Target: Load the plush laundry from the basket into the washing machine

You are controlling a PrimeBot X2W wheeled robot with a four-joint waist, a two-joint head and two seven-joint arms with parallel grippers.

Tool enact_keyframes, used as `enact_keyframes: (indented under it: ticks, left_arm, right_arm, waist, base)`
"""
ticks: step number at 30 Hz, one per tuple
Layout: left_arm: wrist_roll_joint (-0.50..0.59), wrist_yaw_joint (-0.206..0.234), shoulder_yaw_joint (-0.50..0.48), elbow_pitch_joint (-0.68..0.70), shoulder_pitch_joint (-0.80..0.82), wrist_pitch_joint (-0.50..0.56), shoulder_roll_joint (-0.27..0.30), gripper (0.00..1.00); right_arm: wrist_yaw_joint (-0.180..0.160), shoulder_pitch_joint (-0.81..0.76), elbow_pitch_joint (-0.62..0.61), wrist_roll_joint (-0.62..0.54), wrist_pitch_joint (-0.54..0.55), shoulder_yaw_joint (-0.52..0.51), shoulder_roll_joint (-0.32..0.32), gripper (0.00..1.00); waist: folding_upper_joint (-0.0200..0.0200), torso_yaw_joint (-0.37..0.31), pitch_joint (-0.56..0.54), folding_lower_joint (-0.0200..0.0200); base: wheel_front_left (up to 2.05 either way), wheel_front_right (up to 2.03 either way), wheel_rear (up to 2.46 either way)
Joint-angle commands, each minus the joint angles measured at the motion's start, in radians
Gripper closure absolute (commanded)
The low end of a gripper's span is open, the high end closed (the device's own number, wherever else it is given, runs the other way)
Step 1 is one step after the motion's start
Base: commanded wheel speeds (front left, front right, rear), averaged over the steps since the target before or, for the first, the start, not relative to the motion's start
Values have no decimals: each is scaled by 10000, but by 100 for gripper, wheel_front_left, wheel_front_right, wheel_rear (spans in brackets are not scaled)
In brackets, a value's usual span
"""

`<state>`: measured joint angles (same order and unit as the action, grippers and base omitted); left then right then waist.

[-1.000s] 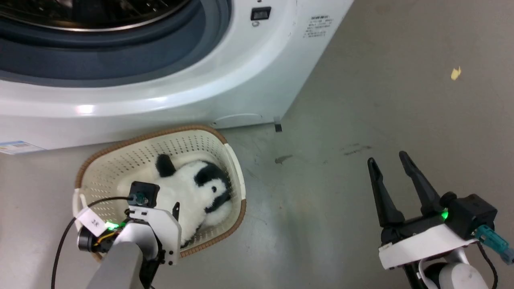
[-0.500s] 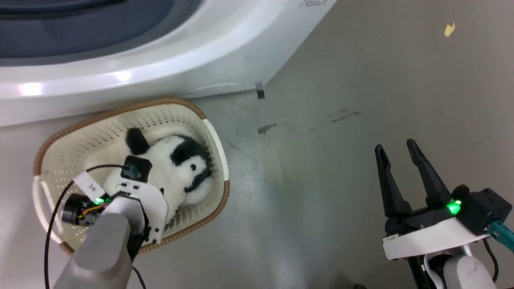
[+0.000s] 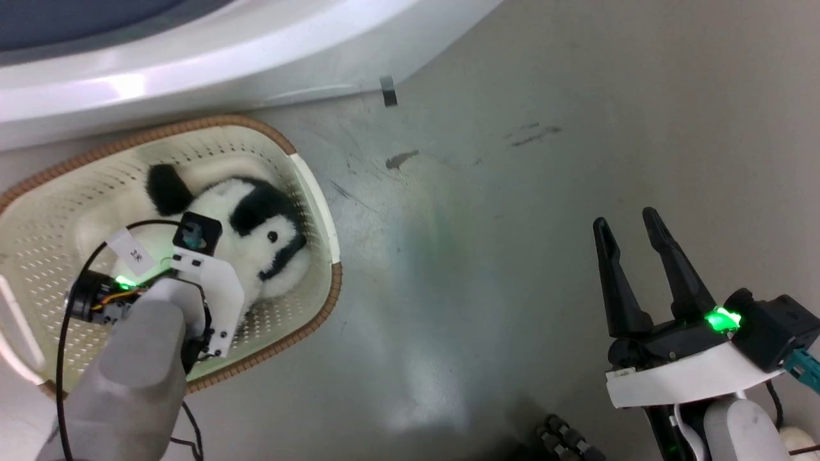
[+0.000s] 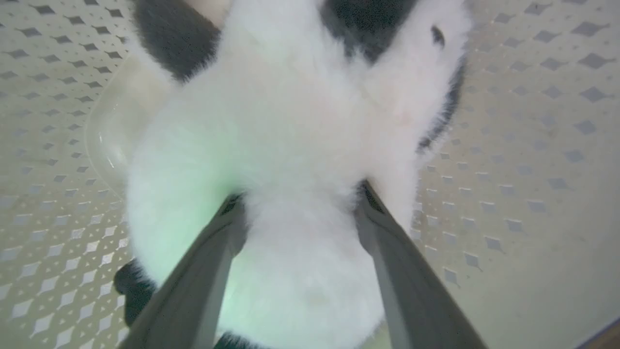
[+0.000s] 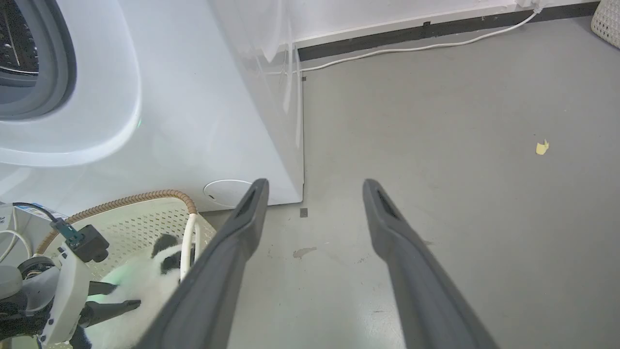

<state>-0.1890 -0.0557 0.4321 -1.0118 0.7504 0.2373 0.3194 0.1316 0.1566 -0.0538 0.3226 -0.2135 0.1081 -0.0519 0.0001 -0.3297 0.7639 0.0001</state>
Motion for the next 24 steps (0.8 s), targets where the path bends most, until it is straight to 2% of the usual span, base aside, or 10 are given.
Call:
enact_keyframes:
  ticks: [1,2,3,4,13,18,21,24]
  left_arm:
    - [-130,-70,201,-381,288,91,89,0]
    - [-157,-88,263,-492,346,109,92,0]
    - [-199,-105,308,-603,409,121,100,56]
    - [-250,-123,345,-700,471,83,113,100]
    - [-606,-72,716,-1658,906,-282,379,100]
    - [-935,57,809,-2155,979,-792,357,100]
    - [-1122,64,793,-2302,782,-1193,221,100]
    - [-1820,-128,435,-2415,-421,-2614,-414,100]
  right_arm:
    - [-8,215,-64,149,-101,53,14,0]
    - [-8,236,-55,185,-122,67,14,0]
    - [-8,257,-43,217,-143,81,15,0]
    - [-8,280,-26,244,-164,100,15,0]
    - [-9,600,116,408,-352,319,16,0]
    - [-9,751,267,391,-456,426,17,0]
    - [-9,635,401,177,-483,449,17,0]
    - [-9,5,748,-643,-483,385,17,0]
  waist:
    - [-1,-118,251,-1]
    - [-1,-148,325,-1]
    - [-1,-177,392,-1]
    - [-1,-209,453,-1]
    - [-1,-629,709,-1]
    - [-1,-742,376,-1]
    - [-1,-636,-175,-1]
    - [-1,-129,-2452,-1]
  base:
    - [0,0,0]
    - [0,0,0]
    - [0,0,0]
    - [0,0,0]
    - [0,0,0]
    - [0,0,0]
    - [0,0,0]
    - [0,0,0]
